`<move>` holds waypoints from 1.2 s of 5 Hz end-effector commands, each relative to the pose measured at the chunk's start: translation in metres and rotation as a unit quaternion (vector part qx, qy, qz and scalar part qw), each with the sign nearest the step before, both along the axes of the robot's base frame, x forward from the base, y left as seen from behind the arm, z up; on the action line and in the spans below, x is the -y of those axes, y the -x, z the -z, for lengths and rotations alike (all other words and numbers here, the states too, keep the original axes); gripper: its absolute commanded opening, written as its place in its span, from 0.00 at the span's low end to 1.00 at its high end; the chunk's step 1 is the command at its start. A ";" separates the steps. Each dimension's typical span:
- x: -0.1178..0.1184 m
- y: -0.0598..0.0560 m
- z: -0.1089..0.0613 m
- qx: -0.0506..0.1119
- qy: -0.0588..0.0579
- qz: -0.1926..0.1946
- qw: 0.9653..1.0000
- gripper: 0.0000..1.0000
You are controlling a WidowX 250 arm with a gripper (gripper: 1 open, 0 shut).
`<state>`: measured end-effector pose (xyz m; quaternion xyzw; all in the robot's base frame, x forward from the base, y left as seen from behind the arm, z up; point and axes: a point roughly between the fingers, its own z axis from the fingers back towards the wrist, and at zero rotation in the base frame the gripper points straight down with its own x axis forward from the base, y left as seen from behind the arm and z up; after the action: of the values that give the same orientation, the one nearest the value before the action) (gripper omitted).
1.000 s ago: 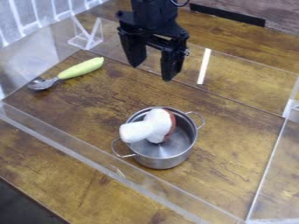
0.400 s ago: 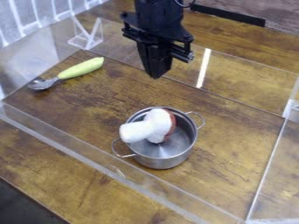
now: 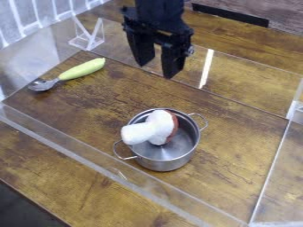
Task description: Put the mushroom in the silver pot
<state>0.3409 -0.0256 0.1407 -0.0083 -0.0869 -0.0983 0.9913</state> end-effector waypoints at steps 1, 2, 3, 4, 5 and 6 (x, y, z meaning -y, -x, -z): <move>-0.006 -0.004 -0.012 0.044 -0.001 0.004 0.999 1.00; -0.008 -0.004 -0.014 0.056 -0.002 0.014 0.998 1.00; -0.017 0.000 -0.017 0.066 -0.005 0.003 0.998 1.00; -0.025 0.002 -0.020 0.082 -0.007 -0.009 0.997 1.00; -0.025 -0.003 -0.018 0.096 -0.009 -0.030 0.995 1.00; -0.024 -0.008 -0.015 0.104 -0.009 -0.048 0.993 1.00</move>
<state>0.3493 -0.0002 0.1403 0.0121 -0.1630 -0.0507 0.9852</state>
